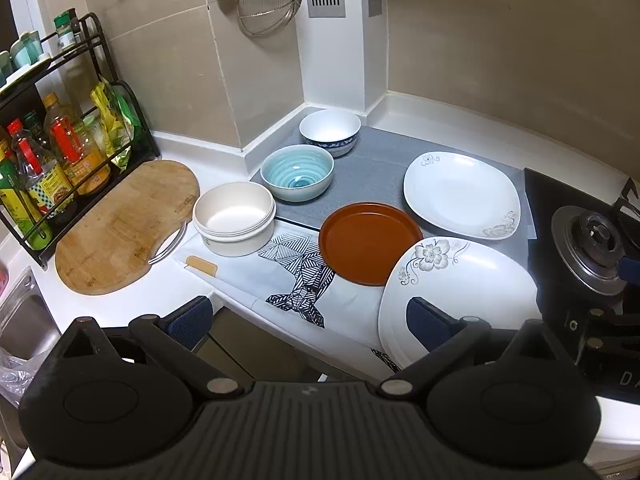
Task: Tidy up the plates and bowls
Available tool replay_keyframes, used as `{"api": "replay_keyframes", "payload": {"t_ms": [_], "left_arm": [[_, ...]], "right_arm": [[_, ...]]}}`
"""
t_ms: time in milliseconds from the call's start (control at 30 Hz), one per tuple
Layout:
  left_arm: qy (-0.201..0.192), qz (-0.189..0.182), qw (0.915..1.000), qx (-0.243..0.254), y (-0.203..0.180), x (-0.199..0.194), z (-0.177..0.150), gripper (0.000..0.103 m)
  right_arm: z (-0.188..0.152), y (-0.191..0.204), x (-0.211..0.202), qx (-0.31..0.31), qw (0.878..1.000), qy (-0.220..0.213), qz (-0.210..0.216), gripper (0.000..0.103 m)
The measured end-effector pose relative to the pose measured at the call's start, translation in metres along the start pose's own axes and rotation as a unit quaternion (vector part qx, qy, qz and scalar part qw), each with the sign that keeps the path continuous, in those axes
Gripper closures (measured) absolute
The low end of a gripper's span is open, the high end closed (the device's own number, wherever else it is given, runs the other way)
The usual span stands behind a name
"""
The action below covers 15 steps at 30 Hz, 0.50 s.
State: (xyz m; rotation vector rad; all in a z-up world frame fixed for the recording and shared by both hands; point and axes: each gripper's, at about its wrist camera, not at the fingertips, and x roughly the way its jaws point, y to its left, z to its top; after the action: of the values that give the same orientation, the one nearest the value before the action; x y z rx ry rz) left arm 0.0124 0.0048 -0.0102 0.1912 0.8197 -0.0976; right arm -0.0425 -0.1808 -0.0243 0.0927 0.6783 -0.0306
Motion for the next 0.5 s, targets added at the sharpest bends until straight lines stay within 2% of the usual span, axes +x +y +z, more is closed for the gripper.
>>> {"api": "replay_keyframes", "payload": {"t_ms": [500], "left_arm": [[-0.001, -0.002, 1.0, 0.003, -0.0013, 0.0007, -0.001, 0.0]], "right_arm": [[-0.0001, 0.0015, 0.0001, 0.002, 1.0, 0.004, -0.004, 0.0]]}}
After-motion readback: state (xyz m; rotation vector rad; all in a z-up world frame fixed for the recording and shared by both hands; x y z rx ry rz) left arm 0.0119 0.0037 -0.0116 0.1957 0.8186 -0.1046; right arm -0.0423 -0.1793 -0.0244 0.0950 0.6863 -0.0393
